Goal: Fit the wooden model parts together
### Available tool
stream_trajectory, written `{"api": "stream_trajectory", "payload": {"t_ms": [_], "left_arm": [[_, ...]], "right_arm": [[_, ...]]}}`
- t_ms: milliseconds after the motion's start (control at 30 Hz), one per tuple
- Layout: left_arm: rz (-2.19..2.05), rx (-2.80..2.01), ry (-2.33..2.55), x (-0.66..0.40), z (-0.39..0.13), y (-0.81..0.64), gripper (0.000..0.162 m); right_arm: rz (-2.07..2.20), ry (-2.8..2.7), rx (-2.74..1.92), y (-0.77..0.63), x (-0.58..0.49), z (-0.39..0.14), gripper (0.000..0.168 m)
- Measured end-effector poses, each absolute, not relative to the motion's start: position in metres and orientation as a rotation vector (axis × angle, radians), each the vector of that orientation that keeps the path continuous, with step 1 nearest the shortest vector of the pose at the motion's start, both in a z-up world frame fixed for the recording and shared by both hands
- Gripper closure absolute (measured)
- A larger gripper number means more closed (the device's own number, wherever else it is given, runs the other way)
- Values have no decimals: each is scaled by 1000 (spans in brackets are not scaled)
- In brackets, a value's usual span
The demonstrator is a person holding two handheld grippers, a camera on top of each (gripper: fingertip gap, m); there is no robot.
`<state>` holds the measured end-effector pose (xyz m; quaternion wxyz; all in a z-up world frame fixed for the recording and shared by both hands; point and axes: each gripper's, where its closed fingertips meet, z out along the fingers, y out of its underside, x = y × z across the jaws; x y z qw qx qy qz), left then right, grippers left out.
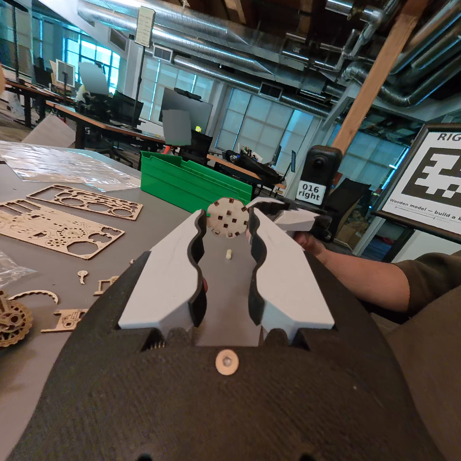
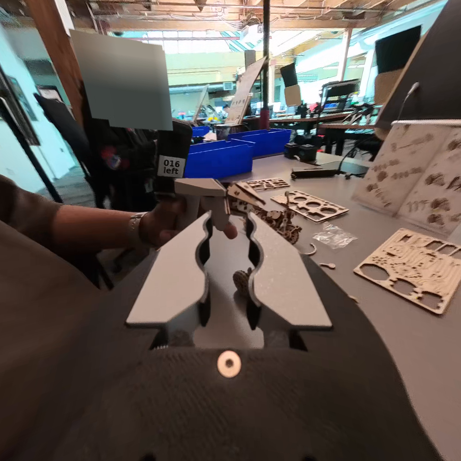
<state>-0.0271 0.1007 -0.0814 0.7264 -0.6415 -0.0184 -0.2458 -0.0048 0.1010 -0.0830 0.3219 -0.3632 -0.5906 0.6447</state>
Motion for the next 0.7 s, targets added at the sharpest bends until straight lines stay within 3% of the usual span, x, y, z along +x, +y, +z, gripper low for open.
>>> {"api": "stream_trajectory", "payload": {"t_ms": [100,433,500,600,667,700], "left_arm": [[-534,-1430,-22,-21,-84,103,129],[-584,-1366,-128,-47,-79,95,129],[-583,-1377,-104,-41,-80,97,129],[-604,-1393,-84,-30,-83,100,129],[-599,-1404,-64,-25,-84,101,129],[-598,-1408,-57,-24,-85,101,129]], "right_arm": [[1681,-1527,-939,99,-2,-78,168],[1737,-1514,-965,112,1,-77,168],[1692,-1501,-985,115,-3,-79,149],[1683,-1552,-971,102,-4,-83,148],[1664,-1578,-962,95,-5,-86,154],[1660,-1579,-954,94,-4,-86,165]]}}
